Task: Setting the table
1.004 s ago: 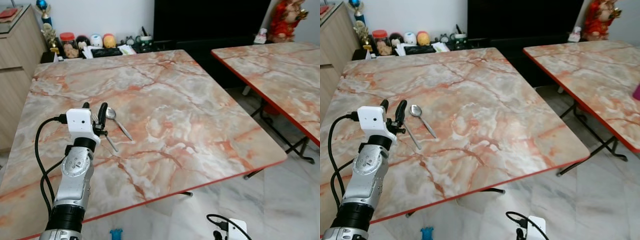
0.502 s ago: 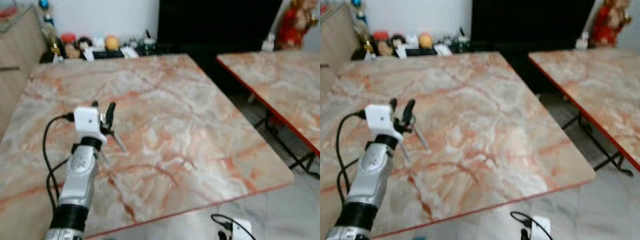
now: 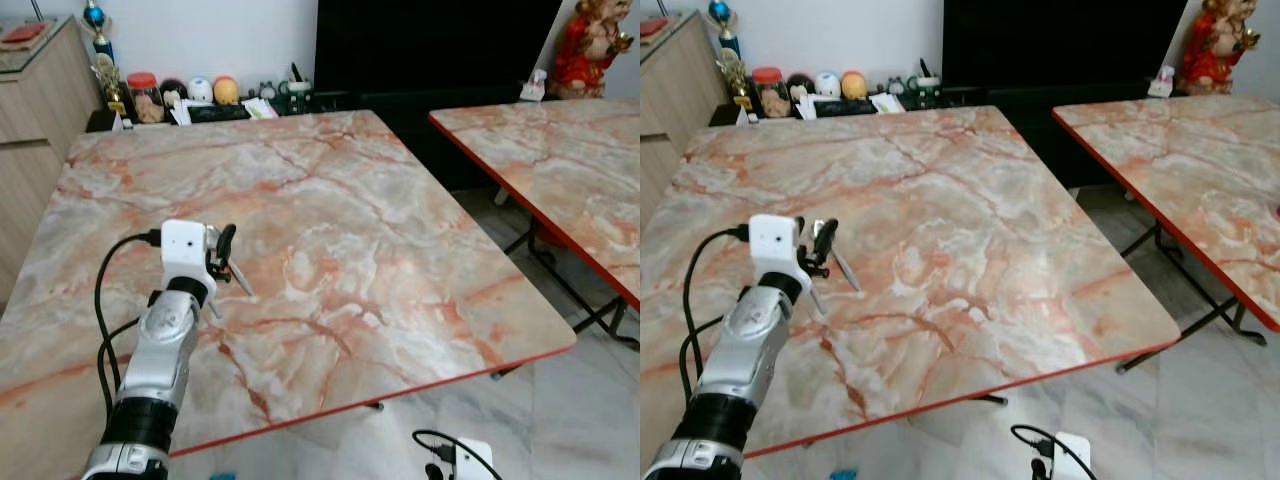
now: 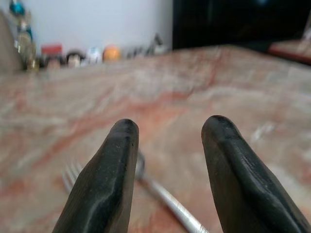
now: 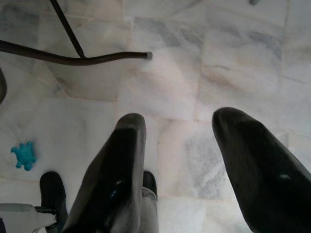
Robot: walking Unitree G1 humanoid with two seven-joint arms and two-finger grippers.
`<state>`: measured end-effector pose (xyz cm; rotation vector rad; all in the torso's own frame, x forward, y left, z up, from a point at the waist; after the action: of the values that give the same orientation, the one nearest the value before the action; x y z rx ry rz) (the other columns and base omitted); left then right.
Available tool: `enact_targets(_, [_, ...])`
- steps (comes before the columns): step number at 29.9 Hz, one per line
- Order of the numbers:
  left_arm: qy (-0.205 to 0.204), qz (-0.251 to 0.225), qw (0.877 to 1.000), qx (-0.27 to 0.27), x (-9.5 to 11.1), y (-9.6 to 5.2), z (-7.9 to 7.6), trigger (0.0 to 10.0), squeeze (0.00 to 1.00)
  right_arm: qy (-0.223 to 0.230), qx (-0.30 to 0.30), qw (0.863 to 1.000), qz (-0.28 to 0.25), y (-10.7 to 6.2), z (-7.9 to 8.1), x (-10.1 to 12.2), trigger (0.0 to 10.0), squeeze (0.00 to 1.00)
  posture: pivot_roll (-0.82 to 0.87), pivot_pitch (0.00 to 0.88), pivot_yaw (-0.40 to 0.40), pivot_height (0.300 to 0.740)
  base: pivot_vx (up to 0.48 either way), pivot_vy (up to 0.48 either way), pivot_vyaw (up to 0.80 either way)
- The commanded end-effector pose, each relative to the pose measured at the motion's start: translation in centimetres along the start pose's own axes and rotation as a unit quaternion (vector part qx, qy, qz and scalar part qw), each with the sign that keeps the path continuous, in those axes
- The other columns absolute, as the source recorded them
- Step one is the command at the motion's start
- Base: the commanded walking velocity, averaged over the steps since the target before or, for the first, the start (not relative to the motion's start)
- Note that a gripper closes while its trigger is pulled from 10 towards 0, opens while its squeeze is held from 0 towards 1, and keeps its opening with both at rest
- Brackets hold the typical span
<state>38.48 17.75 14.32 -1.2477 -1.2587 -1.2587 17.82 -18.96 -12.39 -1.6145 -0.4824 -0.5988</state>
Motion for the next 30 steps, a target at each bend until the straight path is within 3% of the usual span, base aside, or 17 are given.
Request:
enact_targets(1, [0.001,0.032,0.999,0.031,-0.2,1.1,0.3,10.0,0.00,0.001,-0.003,1.000,0.001,0.1,-0.3,0.1,10.0,0.00,0.12,0.002,-0.063,0.740,0.000,0.000,0.00])
enact_targets(5, [-0.013,0.101,0.991,0.082,-1.5,2.3,0.8,10.0,0.00,0.000,-0.002,1.000,0.001,0.1,-0.2,0.2,10.0,0.00,0.11,0.000,-0.061,0.740,0.000,0.000,0.00])
enact_targets(10, [0.011,0.132,0.982,0.134,-2.2,2.5,1.8,10.0,0.00,0.000,-0.002,1.000,0.002,0.1,-0.2,0.1,10.0,0.00,0.11,0.000,-0.059,0.740,0.000,0.000,0.00])
enact_targets(12, [0.029,0.144,0.977,0.152,-2.4,2.5,2.1,10.0,1.00,0.000,-0.001,1.000,0.004,0.1,-0.1,0.1,10.0,0.00,0.11,0.003,-0.057,0.740,0.000,0.000,0.00])
enact_targets(20, [0.037,0.165,0.967,0.191,-3.2,2.0,3.1,10.0,1.00,0.001,0.000,1.000,0.005,0.1,0.1,0.1,10.0,0.00,0.11,0.000,-0.052,0.740,0.000,0.000,0.00])
enact_targets(21, [0.034,0.164,0.967,0.191,-3.2,2.0,3.0,10.0,0.00,0.002,-0.001,1.000,0.005,0.1,0.1,0.1,10.0,0.00,0.11,0.000,-0.051,0.740,0.000,0.000,0.00])
enact_targets(25, [0.027,0.165,0.968,0.186,-3.3,2.1,2.5,10.0,0.00,0.003,-0.001,1.000,0.005,0.1,0.1,0.1,10.0,0.00,0.11,0.000,-0.048,0.740,0.000,0.000,0.00])
enact_targets(30, [-0.017,0.168,0.967,0.191,-3.9,2.0,2.1,10.0,0.00,0.003,-0.001,1.000,0.006,0.1,0.1,0.0,10.0,0.00,0.10,0.000,-0.049,0.740,0.000,0.000,0.00])
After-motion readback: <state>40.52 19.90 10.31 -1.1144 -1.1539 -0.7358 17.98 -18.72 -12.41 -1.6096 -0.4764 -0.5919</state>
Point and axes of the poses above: a point about 5 cm out from each wrist's last joint towards the gripper, its own y axis pointing out of the wrist towards the gripper, its own x axis along the axis of the wrist's last joint, z = x × y, the point moved 4 cm from there along y, pointing out of the wrist towards the gripper, and after that the axes turned 8 degrees about -y, right-handed, at the moved point
